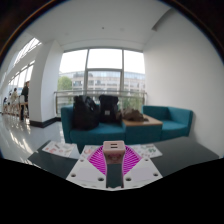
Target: Unplug charger
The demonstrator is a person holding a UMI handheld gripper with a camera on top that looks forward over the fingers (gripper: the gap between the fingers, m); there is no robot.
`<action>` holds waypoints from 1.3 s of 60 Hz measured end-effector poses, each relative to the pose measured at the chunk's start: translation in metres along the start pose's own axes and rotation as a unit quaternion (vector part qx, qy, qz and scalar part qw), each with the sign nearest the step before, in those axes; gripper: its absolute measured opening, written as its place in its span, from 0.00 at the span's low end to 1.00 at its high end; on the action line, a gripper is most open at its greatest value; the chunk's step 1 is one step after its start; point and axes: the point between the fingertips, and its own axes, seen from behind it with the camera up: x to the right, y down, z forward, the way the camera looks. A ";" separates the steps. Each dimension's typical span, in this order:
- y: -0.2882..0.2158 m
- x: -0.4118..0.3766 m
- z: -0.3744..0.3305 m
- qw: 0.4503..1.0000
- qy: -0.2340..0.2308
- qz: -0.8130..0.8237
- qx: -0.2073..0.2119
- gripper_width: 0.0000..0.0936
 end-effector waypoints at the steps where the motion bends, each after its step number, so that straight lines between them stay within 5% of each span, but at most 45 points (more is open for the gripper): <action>1: -0.023 0.012 0.009 1.000 0.003 -0.008 0.028 0.17; 6: -0.117 0.048 0.016 0.993 0.008 -0.008 0.117 0.17; 12: -0.119 0.093 0.005 0.992 0.023 0.005 0.124 0.17; 19: -0.048 0.148 0.013 0.996 0.058 -0.005 0.062 0.17; 29: 0.093 0.173 0.035 0.997 0.047 0.016 -0.064 0.17; 42: 0.169 0.191 0.042 0.984 0.043 0.031 -0.170 0.19; 59: 0.207 0.187 0.043 0.972 0.033 0.057 -0.227 0.27; 78: 0.206 0.201 0.051 0.972 0.067 0.044 -0.221 0.48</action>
